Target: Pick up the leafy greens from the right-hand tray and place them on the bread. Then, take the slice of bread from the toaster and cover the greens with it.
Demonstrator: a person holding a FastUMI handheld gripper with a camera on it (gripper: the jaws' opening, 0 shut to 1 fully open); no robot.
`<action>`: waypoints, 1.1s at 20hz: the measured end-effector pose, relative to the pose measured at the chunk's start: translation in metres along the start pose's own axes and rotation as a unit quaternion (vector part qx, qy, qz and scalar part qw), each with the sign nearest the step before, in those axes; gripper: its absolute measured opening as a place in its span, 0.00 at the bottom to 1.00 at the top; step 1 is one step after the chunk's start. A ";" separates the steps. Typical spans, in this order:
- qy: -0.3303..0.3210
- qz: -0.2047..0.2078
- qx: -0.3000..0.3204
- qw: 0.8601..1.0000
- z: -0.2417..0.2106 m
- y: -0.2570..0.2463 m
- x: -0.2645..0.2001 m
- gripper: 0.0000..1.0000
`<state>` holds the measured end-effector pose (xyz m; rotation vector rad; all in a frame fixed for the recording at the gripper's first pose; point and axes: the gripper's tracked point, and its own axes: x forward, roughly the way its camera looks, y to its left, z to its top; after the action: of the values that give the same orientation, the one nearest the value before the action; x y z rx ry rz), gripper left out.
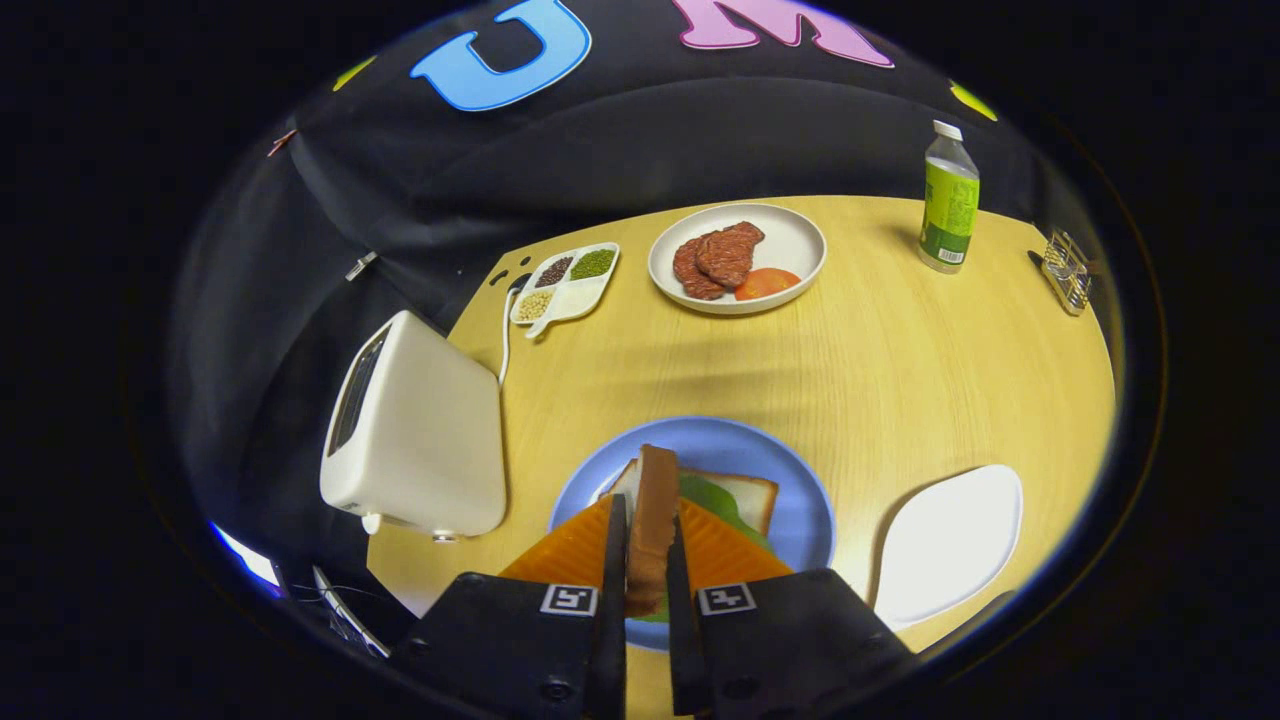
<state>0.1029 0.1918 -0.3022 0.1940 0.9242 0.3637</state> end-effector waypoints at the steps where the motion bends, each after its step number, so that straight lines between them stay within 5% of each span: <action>1: 0.000 -0.005 -0.002 1.000 -0.001 -0.005 0.001 0.26; 6: -0.005 -0.061 -0.026 0.998 -0.009 -0.043 -0.008 0.52; 9: -0.022 -0.061 -0.028 0.998 -0.008 -0.048 -0.017 0.66; 10: -0.031 -0.065 -0.030 0.997 -0.007 -0.051 -0.020 0.76; 11: -0.043 -0.067 -0.032 0.996 -0.003 -0.054 -0.027 0.98; 18: -0.124 -0.088 -0.066 0.986 0.036 -0.067 -0.102 0.99; 22: -0.198 -0.118 -0.096 0.968 0.076 -0.083 -0.174 0.99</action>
<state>0.0879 0.0473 -0.1543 -0.0248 0.5050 0.1807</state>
